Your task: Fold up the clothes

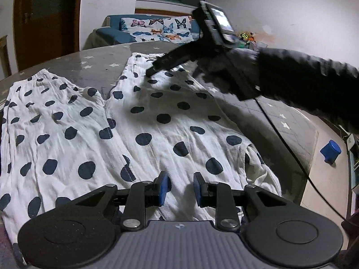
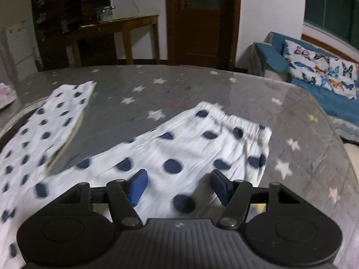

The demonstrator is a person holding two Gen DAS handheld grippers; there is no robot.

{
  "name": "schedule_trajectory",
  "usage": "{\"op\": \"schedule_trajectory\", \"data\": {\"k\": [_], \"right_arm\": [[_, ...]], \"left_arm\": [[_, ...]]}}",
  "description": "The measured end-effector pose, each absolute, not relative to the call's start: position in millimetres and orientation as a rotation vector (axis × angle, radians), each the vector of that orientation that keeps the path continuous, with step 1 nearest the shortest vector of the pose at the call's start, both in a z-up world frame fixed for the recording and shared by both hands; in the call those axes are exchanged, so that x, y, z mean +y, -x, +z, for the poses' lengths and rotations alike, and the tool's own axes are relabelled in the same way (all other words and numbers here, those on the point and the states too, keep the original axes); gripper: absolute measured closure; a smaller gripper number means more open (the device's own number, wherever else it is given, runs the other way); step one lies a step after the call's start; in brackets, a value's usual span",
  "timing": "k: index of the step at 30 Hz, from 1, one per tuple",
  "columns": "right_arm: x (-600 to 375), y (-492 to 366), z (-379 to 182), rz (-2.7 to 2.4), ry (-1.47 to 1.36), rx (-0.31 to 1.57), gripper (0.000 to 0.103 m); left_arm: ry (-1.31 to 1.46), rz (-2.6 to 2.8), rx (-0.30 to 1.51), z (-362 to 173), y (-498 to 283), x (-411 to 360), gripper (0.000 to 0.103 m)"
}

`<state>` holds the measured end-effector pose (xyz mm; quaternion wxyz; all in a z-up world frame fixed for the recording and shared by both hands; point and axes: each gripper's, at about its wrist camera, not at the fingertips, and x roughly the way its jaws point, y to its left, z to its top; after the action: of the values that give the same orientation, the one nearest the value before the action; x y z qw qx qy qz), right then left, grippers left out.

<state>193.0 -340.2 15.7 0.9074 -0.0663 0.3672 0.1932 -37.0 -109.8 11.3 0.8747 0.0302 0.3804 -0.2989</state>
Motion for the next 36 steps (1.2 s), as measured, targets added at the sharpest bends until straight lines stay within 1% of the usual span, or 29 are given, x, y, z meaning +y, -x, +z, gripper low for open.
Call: {"op": "schedule_trajectory", "data": {"k": [16,18,24,32,36], "right_arm": [[-351,-269,18,0.192,0.1,0.719,0.039],[-356,-261,22,0.191,0.081,0.722,0.039],[-368,-224,36,0.191,0.075,0.73,0.039],[-370,-161,51,0.22,0.077,0.721,0.039],[-365,-140,54,0.24,0.076,0.715,0.039]], "left_arm": [[-0.072,-0.632,0.797,17,42,-115,0.072],[-0.071,-0.644,0.783,21,45,-120,0.068],[-0.089,-0.676,0.731,34,61,-135,0.063],[-0.092,-0.616,0.691,41,88,-126,0.062],[-0.076,-0.573,0.674,43,107,-122,0.059]]}}
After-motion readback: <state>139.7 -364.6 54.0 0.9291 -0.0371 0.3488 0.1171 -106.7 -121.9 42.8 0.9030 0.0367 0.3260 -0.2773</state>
